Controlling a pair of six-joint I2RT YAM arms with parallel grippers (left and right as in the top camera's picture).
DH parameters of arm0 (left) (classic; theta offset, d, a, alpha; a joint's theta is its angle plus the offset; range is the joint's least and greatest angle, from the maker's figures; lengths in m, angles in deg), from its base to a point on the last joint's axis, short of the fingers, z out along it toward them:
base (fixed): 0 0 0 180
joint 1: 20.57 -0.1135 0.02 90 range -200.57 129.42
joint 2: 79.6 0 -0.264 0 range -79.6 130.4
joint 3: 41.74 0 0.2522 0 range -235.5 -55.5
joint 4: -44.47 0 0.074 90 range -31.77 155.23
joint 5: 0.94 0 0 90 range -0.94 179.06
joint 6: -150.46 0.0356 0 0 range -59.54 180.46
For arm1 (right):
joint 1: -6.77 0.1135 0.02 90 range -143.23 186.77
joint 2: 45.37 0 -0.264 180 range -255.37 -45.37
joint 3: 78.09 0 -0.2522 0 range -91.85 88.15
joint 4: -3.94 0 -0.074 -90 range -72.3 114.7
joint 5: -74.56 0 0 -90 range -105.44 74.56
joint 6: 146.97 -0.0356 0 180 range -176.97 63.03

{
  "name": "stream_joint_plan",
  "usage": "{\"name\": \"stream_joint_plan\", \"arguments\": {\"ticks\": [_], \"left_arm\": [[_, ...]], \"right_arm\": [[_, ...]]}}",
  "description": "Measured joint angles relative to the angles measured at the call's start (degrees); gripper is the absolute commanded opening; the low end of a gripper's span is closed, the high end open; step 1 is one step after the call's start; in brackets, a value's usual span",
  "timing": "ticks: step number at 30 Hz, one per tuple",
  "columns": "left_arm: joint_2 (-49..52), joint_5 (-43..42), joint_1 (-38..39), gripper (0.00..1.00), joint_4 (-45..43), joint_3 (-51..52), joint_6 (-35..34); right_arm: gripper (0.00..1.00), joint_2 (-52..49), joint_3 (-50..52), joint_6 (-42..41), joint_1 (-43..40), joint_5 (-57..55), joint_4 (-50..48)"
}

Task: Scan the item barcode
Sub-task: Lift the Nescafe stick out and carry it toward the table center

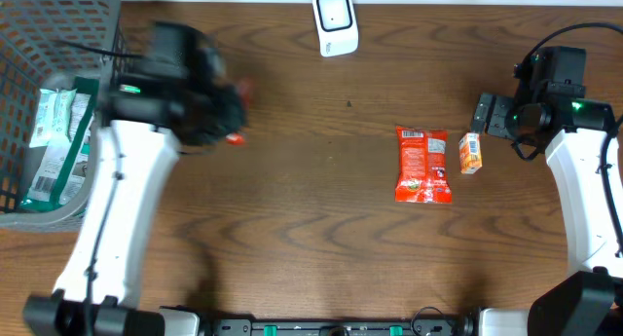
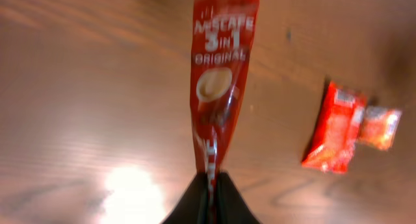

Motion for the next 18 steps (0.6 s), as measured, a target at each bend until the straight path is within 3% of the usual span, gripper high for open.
{"name": "stream_joint_plan", "arguments": {"ticks": [7,16,17,18], "left_arm": [[3.1,0.5,13.9,0.07,-24.6,20.3,-1.9],[10.9,5.6,25.3,0.08,-35.8,25.6,-2.4],[12.0,6.2,26.4,0.13,-37.1,25.6,-2.4],[12.4,6.3,26.9,0.25,-37.9,25.6,-2.4]], "right_arm": [[0.99,0.0,0.0,0.0,0.0,0.0,0.0],[0.99,0.0,0.0,0.0,0.0,0.0,0.0],[0.99,0.0,0.0,0.0,0.0,0.0,0.0],[0.99,0.0,0.0,0.0,0.0,0.0,0.0]]}}
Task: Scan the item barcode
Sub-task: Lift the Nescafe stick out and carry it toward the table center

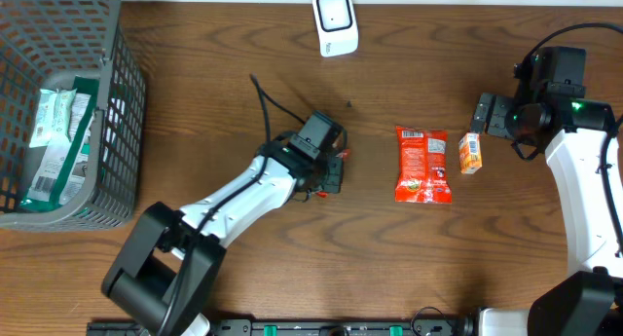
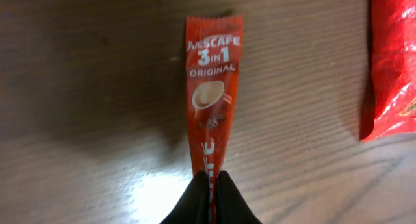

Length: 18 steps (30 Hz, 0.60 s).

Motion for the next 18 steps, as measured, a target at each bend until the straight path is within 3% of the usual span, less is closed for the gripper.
{"name": "stream_joint_plan", "arguments": {"ticks": [2,4,6,14,18], "left_arm": [[0.9,0.3,0.9,0.37,-1.6,0.0,-0.1],[1.2,0.9,1.4,0.56,-1.7,0.0,-0.4],[1.2,1.8,1.6,0.61,-1.6,0.0,-0.2],[1.2,3.7,2.2,0.57,-1.2,0.0,-0.2],[1.3,5.1,3.9,0.36,-1.2,0.0,0.3]], "right_arm": [[0.99,0.0,0.0,0.0,0.0,0.0,0.0],[0.99,0.0,0.0,0.0,0.0,0.0,0.0],[0.99,0.0,0.0,0.0,0.0,0.0,0.0],[0.99,0.0,0.0,0.0,0.0,0.0,0.0],[0.99,0.0,0.0,0.0,0.0,0.0,0.0]]}}
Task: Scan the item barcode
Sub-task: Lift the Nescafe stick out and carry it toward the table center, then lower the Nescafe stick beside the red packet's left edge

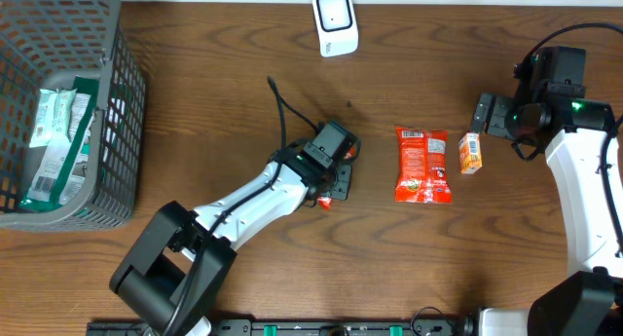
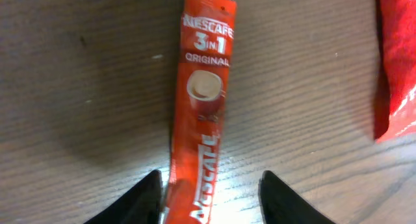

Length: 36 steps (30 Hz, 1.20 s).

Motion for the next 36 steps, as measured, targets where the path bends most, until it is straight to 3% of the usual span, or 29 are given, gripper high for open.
{"name": "stream_joint_plan", "arguments": {"ticks": [3,11,16,21,24,26,36], "left_arm": [[0.7,1.5,0.7,0.26,0.0,0.0,0.2],[5.0,3.0,0.8,0.25,-0.3,-0.2,-0.1],[6.3,3.5,0.8,0.15,-0.5,-1.2,-1.1],[6.4,3.9,0.8,0.12,-0.7,-1.4,-1.9],[6.6,3.5,0.8,0.17,-0.9,-1.7,-2.4],[6.9,1.8,0.7,0.29,-2.5,-1.7,-2.8],[6.6,-2.4,0.8,0.41,-4.3,-2.1,-3.5]], "right_arm": [[0.99,0.0,0.0,0.0,0.0,0.0,0.0],[0.99,0.0,0.0,0.0,0.0,0.0,0.0],[0.99,0.0,0.0,0.0,0.0,0.0,0.0],[0.99,0.0,0.0,0.0,0.0,0.0,0.0],[0.99,0.0,0.0,0.0,0.0,0.0,0.0],[0.99,0.0,0.0,0.0,0.0,0.0,0.0],[0.99,0.0,0.0,0.0,0.0,0.0,0.0]]}}
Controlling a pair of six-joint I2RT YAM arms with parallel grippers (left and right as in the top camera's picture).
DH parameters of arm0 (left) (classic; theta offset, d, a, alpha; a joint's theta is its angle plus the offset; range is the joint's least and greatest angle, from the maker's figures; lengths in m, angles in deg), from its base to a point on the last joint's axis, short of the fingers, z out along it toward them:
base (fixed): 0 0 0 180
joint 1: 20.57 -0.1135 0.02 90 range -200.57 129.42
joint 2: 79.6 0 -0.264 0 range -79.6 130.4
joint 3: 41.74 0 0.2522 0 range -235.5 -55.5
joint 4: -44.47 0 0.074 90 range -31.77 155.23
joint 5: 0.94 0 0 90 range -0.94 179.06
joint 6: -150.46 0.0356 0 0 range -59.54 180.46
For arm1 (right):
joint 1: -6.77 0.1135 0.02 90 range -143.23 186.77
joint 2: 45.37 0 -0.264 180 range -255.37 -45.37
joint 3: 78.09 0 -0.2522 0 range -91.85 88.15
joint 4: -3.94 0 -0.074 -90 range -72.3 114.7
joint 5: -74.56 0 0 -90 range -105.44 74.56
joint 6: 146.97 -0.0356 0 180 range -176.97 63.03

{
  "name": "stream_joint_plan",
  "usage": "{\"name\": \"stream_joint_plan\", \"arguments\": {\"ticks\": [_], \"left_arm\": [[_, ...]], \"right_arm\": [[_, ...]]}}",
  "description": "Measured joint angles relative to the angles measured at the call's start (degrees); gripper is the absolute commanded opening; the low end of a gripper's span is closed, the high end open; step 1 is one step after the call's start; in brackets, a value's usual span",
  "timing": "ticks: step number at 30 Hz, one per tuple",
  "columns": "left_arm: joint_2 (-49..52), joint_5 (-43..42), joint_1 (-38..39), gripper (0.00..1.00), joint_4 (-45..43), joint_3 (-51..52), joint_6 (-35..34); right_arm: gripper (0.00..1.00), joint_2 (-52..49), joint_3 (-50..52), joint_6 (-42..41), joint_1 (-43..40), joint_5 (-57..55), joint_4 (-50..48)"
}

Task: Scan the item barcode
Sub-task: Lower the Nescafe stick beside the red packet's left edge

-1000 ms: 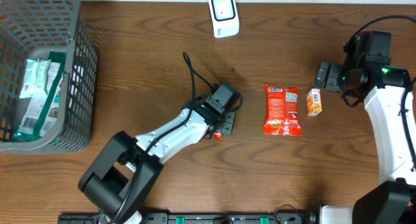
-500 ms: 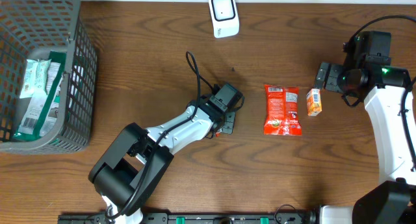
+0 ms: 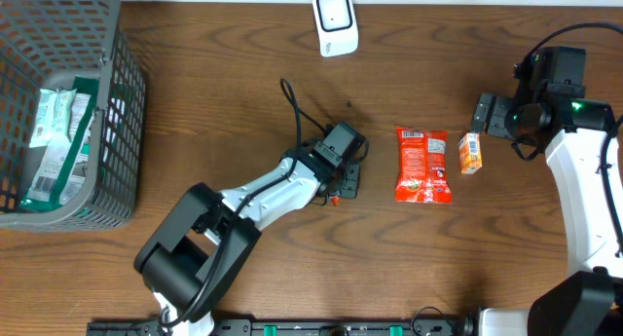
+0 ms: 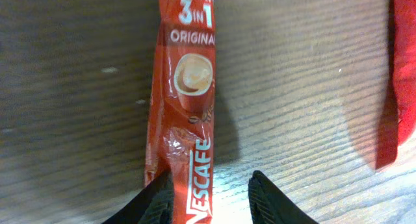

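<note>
A red Nescafe 3in1 sachet (image 4: pixel 188 100) lies flat on the wooden table (image 3: pixel 243 258), printed side up. My left gripper (image 4: pixel 211 201) is open over its near end, low above the wood; the sachet runs between the fingers (image 4: pixel 155 201), close to the left one. From overhead the arm covers most of the sachet. The white barcode scanner (image 3: pixel 334 22) stands at the back edge, well away from it. My right gripper (image 3: pixel 484 113) hovers at the right by a small orange packet (image 3: pixel 470 153); its jaws cannot be made out.
A red snack packet (image 3: pixel 422 164) lies just right of the left gripper, its edge showing in the left wrist view. At the far left stands a grey wire basket (image 3: pixel 122 141) holding green-and-white packets (image 3: pixel 54 141). A black cable loops behind the left wrist.
The left gripper has shifted slightly to the right and along the sachet, which now fills more of the wrist view. The jaws remain open. The right arm has not moved.
My left gripper was shut on the sachet, holding it in the air near the basket. Then it was at mid-table with the sachet low over the wood, still gripped. Afterwards the jaws were open with the sachet lying on the table, as it does now.
</note>
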Motion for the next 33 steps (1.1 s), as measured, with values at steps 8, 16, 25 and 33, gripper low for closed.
{"name": "stream_joint_plan", "arguments": {"ticks": [8,16,25,33], "left_arm": [[-2.1,7.7,0.0,0.42,1.3,0.0,0.0],[-1.0,12.9,0.0,0.34,1.8,0.0,0.0],[1.3,13.6,0.0,0.25,2.2,-0.5,-1.7],[1.3,7.1,-0.1,0.25,1.7,-0.8,-6.4]], "right_arm": [[0.99,0.0,0.0,0.0,0.0,0.0,0.0],[0.99,0.0,0.0,0.0,0.0,0.0,0.0],[0.99,0.0,0.0,0.0,0.0,0.0,0.0],[0.99,0.0,0.0,0.0,0.0,0.0,0.0]]}}
